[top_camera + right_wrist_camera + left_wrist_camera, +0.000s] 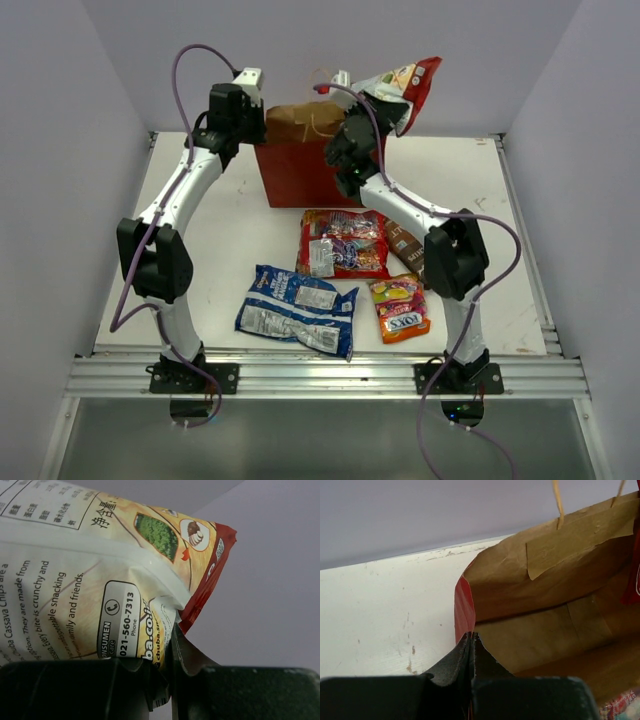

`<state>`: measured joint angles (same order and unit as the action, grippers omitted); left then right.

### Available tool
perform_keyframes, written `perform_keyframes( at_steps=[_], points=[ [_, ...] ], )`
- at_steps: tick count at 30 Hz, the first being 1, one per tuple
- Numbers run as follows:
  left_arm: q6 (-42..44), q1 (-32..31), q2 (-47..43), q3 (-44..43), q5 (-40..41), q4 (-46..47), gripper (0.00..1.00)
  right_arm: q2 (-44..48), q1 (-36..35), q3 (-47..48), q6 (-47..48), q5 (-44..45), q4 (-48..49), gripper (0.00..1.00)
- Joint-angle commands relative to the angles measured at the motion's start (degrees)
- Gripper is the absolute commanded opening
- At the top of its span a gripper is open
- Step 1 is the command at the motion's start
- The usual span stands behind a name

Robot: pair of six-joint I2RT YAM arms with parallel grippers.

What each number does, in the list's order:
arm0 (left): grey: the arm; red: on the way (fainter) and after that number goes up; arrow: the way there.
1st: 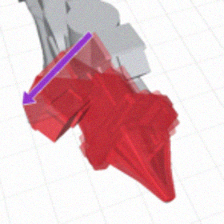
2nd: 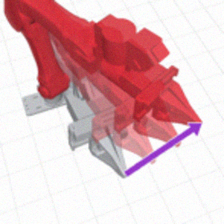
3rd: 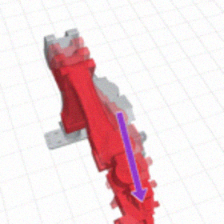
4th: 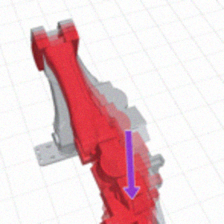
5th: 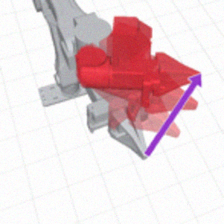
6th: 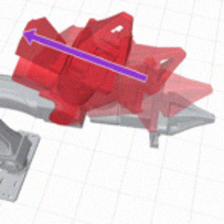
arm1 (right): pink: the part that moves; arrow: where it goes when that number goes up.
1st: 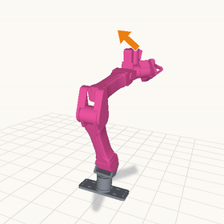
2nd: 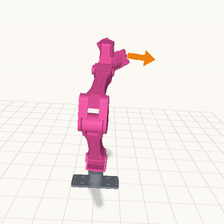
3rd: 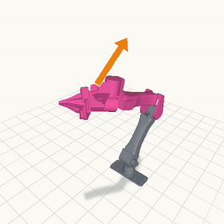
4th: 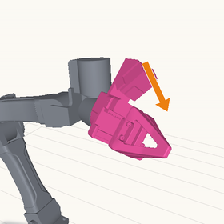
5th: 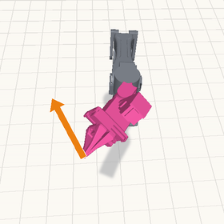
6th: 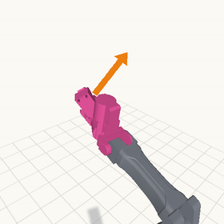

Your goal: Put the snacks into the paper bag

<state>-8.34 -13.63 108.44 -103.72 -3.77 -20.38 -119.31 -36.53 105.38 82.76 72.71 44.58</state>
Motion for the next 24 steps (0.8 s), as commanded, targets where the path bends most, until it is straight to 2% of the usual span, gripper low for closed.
perform_keyframes(
  at_steps=[1, 3, 6, 13, 17, 24],
  points=[
    [0.17, 0.53, -0.34, -1.75, -1.06, -2.21, 0.0, 11.19, -1.0, -5.87, 2.93, -2.22, 9.65, 0.0],
    [0.16, 0.44, -0.6, -1.75, -1.33, -2.21, 0.0, 14.08, -1.08, -9.75, 2.15, -2.83, 8.69, 0.0],
    [0.25, 0.44, -0.78, -1.75, -1.59, -2.12, 0.0, 15.77, -1.08, -9.76, 1.26, -3.8, 4.83, 0.0],
    [0.25, 0.53, -0.87, -1.83, -2.29, -2.12, 0.0, 19.54, -1.08, -7.57, -1.81, -8.46, -12.48, 0.0],
    [0.16, 0.44, -0.87, -1.84, -2.82, -2.03, 0.0, 19.29, -1.08, -4.66, -8.48, -9.34, -23.29, 0.0],
    [0.69, 0.53, -1.3, -2.01, -2.38, -2.21, 0.0, 18.23, -1.08, -7.12, -10.52, -9.87, -28.14, 0.0]
  ],
)
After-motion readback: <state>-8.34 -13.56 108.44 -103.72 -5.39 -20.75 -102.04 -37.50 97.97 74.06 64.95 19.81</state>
